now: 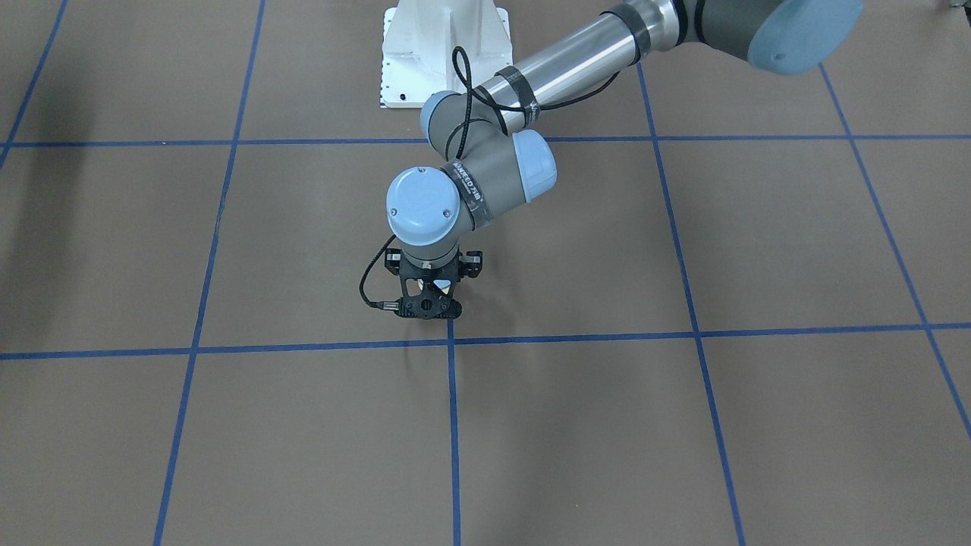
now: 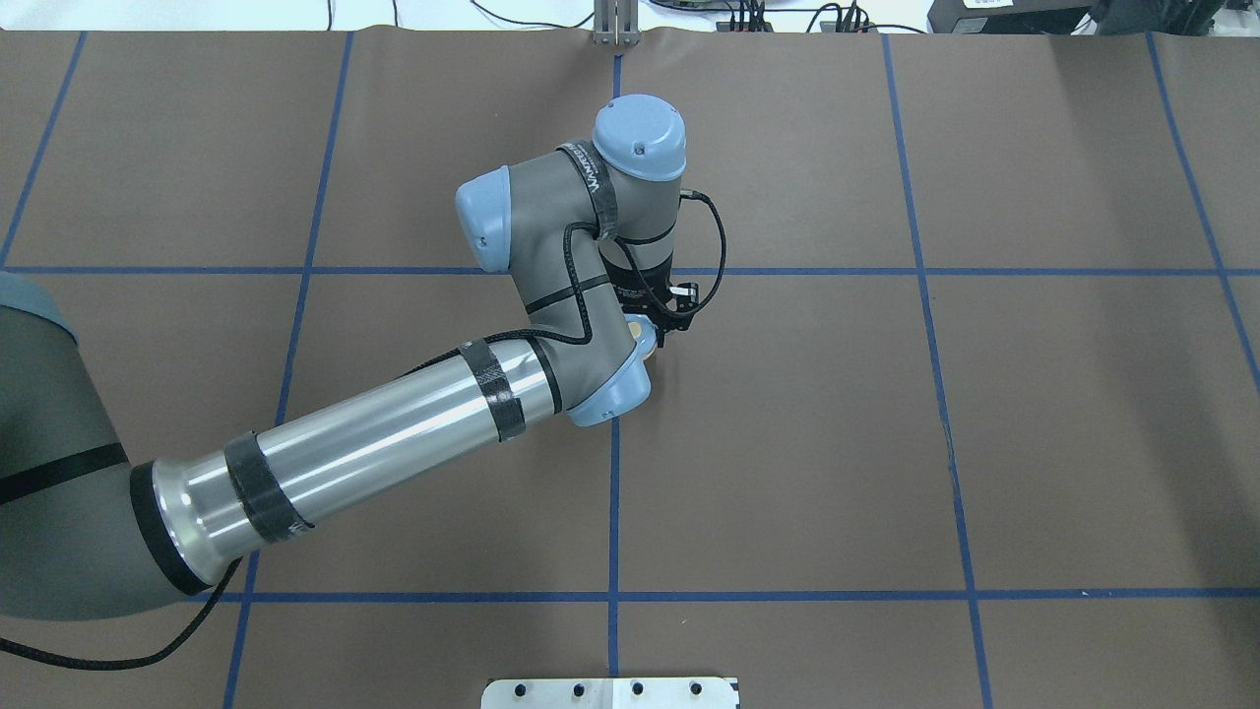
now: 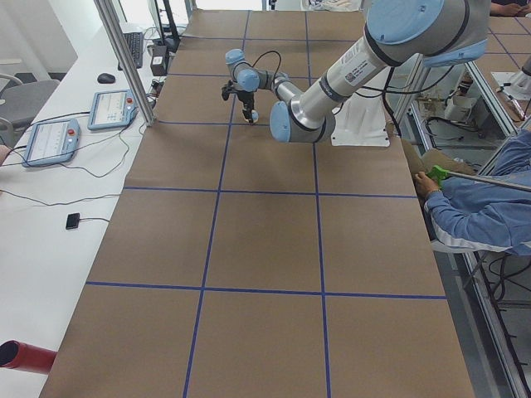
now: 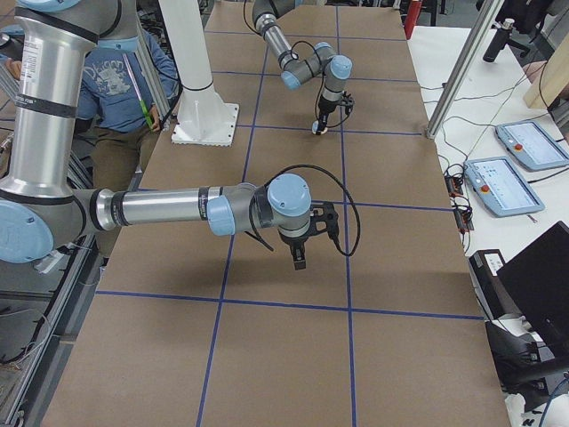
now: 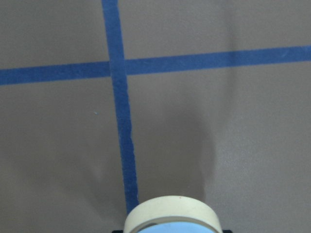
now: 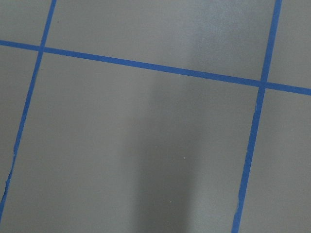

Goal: Place and press bell with both arms
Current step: 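Lower the bell onto the table centre and open the left gripper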

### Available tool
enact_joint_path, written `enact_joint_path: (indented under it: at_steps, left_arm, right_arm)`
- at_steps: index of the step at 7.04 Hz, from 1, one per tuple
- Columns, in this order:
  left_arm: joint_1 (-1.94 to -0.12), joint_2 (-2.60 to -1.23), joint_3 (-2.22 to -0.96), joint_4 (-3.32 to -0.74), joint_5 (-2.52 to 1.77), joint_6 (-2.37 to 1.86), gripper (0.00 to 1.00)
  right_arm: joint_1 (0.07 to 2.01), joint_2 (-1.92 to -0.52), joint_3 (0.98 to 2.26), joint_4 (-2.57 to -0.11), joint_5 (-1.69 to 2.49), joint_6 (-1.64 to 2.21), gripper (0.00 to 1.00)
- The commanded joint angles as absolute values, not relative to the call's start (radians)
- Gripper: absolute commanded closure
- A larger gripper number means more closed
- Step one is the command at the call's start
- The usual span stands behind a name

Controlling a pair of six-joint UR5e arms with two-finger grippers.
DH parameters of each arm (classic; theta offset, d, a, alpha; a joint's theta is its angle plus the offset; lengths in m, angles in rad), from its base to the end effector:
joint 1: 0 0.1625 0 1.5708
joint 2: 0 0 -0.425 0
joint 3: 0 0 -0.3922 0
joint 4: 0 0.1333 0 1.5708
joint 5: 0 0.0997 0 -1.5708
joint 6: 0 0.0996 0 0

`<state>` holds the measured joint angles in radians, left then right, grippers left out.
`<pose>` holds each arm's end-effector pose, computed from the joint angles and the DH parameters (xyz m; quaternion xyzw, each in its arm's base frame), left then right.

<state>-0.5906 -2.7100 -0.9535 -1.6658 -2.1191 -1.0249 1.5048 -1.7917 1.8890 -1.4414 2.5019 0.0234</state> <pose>0.6661 -0.5446 0.1564 -0.0601 0.3851 0.0617 0.9188 0.0264 -0.4104 0.5746 0.0810 -0.4501 -0.0697 0.8866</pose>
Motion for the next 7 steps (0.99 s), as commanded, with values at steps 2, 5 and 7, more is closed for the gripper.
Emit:
enact_joint_path:
  at_steps: [2, 5, 7]
  left_arm:
    - [-0.609, -2.711, -0.942, -1.666, -2.109, -1.022, 1.00]
    - [-0.609, -2.709, -0.940, -1.667, -2.109, -1.025, 0.87]
    - [-0.606, -2.706, -0.940, -1.669, -2.109, -1.031, 0.72]
  right_arm:
    - [1.505, -1.792, 1.888, -1.442, 2.502, 0.025, 0.00]
    - [1.505, -1.792, 1.885, -1.443, 2.502, 0.025, 0.00]
    - [1.505, -1.792, 1.884, -1.443, 2.502, 0.025, 0.00]
